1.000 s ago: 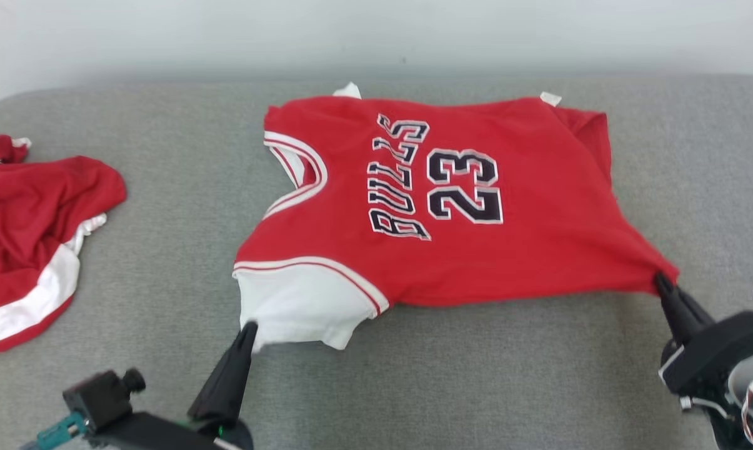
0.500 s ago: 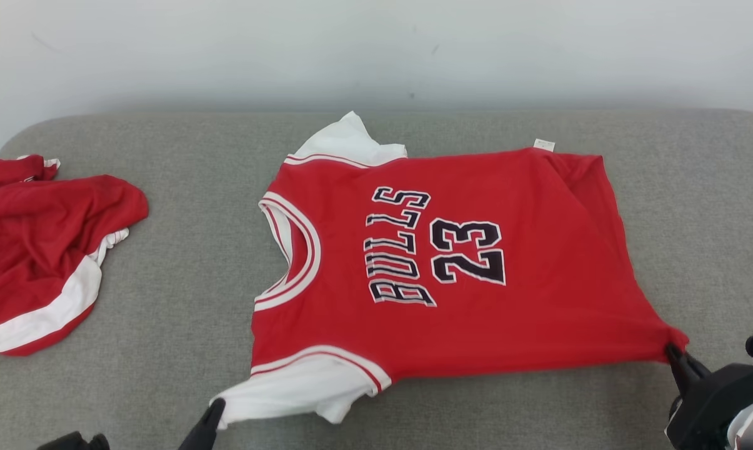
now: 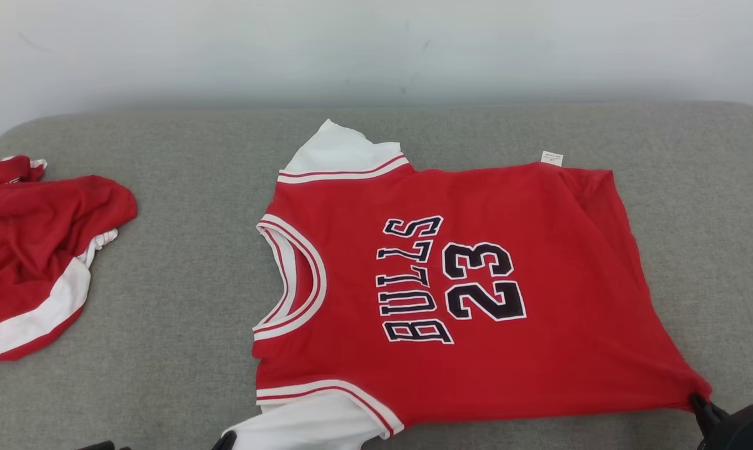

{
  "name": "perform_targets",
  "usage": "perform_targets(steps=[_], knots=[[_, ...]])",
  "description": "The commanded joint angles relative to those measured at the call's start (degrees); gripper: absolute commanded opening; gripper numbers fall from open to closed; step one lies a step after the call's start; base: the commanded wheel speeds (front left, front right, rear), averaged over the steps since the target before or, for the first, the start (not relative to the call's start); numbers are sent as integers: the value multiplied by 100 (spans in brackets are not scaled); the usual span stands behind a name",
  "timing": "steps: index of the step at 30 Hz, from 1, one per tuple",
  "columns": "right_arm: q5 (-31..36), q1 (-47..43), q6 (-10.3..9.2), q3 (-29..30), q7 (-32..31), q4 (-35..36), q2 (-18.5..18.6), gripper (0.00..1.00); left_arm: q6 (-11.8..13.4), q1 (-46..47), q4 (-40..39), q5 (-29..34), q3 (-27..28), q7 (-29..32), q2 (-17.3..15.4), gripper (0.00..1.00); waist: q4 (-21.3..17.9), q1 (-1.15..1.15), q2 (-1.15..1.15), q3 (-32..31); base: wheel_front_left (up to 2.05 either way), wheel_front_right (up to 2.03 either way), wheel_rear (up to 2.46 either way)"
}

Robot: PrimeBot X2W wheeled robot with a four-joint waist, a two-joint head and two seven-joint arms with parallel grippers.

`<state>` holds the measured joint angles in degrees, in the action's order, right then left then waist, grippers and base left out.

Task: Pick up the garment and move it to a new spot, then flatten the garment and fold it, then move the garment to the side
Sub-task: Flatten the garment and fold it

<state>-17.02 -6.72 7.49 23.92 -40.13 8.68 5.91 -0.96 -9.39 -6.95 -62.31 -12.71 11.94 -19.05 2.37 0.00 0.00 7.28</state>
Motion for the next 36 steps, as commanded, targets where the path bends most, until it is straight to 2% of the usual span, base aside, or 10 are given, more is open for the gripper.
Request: perform_targets(steps=[1, 5, 9, 14, 23, 36], knots=[[-10, -90, 3, 51, -16, 20, -53, 0, 56, 12, 44, 137, -9, 83, -131, 0, -32, 0, 0, 32, 0, 0, 0], [-86, -223, -4, 127, -130, 113, -108, 0, 250, -70, 6, 289, -44, 242, -316, 0, -58, 0, 0, 57, 0, 0, 0], [-223, -157, -4, 66, 7, 233, -169, 0, 52, 50, -246, -26, 87, 26, -66, 0, -98, 0, 0, 86, 0, 0, 0], [-417, 64, -4, -133, 267, 295, -190, 0, -54, 368, -218, -33, 45, -142, 175, 0, -148, 0, 0, 100, 0, 0, 0], [-419, 551, -4, -257, 918, 6, -196, 0, -165, 1455, 547, 337, -205, -531, 652, 0, -161, 0, 0, 114, 0, 0, 0], [-255, 1189, -4, -562, 1576, -695, -91, 0, -309, 2640, 1705, 910, -475, -1080, 1015, 0, -234, 0, 0, 406, 0, 0, 0]])
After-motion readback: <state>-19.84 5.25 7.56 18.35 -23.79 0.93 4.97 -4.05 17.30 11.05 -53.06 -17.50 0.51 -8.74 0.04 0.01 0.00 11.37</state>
